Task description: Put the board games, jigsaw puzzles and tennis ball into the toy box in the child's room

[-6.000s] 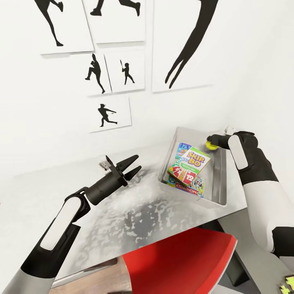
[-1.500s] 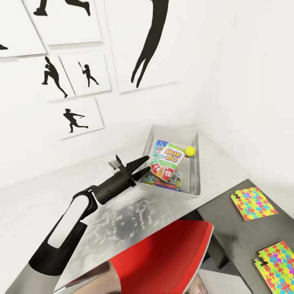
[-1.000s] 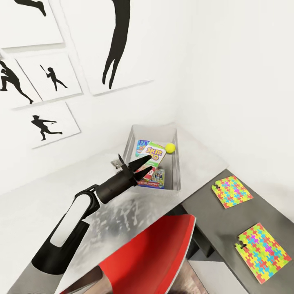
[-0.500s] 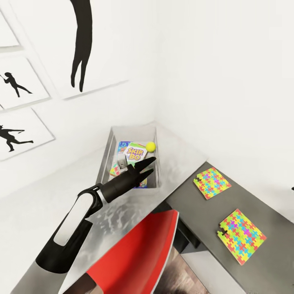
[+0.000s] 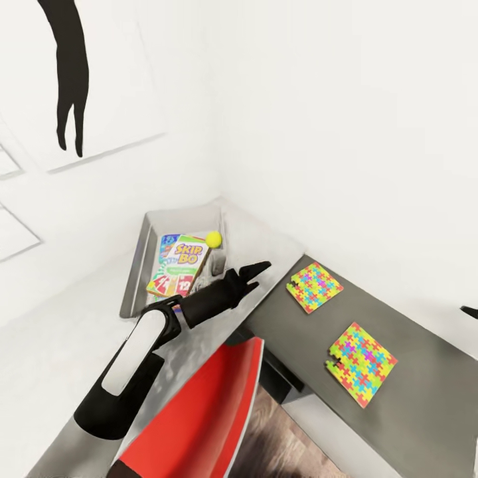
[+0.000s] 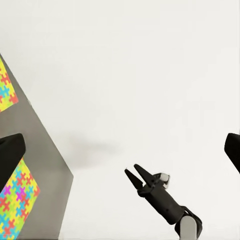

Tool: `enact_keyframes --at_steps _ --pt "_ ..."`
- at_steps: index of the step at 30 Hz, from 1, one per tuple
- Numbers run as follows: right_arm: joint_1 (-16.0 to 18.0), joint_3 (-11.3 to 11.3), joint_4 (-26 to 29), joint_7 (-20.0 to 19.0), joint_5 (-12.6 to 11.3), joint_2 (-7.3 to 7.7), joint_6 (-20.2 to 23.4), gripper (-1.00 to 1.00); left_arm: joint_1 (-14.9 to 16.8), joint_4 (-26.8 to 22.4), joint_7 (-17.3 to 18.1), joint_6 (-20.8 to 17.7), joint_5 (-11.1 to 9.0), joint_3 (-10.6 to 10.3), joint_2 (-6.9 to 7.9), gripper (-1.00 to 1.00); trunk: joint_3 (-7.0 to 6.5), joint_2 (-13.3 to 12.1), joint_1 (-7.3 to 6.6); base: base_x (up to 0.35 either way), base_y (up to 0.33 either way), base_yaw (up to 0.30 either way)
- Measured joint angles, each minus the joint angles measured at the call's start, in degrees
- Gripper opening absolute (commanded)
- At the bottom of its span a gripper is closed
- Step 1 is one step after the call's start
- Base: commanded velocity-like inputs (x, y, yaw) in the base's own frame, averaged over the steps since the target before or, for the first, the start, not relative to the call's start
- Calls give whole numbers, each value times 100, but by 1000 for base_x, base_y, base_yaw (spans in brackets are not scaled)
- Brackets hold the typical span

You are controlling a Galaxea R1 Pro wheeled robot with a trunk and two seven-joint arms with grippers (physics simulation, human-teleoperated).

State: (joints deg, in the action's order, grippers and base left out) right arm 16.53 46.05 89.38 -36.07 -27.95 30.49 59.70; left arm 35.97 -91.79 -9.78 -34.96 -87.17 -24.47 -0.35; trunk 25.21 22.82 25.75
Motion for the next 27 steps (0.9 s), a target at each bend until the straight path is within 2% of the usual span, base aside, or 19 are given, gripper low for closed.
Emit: enact_keyframes --at_steps 5,11,13,14,17,18,20,21,23,27 --pt "0 -24 -5 -2 -2 -10 0 100 90 13 -411 0 6 -124 -25 100 0 0 0 0 0 -280" --pt "0 -33 -10 -3 -3 -20 0 100 185 147 -814 1 44 -171 -42 100 0 0 0 0 0 -280" --pt "0 -38 -13 -3 -5 -32 0 100 356 395 -1099 -6 119 -186 -74 100 0 -1 0 0 0 -280" --pt "0 -38 -13 -3 -5 -32 0 100 359 399 -1103 -5 117 -187 -75 100 0 0 0 0 0 -280" --pt "0 -73 -25 -3 -7 -42 0 100 742 854 -1448 -33 207 -208 -124 100 0 -1 0 0 0 -280" --pt "0 -74 -25 -3 -7 -42 0 100 746 858 -1451 -33 204 -209 -125 100 0 0 0 0 0 -280" --pt "0 -138 -70 -5 -7 -46 0 100 1012 1150 -1621 -121 240 -233 -162 100 0 -1 1 0 0 -280" --pt "0 -139 -71 -5 -8 -46 0 100 1017 1155 -1624 -122 239 -233 -163 100 0 0 0 0 0 -280" --pt "0 -230 -151 -8 -9 -49 0 100 1273 1430 -1754 -263 266 -256 -215 100 -2 0 0 0 0 -280" --pt "6 -338 -262 -12 -11 -50 0 100 1528 1720 -1844 -426 286 -270 -266 100 -5 0 0 0 0 -280"
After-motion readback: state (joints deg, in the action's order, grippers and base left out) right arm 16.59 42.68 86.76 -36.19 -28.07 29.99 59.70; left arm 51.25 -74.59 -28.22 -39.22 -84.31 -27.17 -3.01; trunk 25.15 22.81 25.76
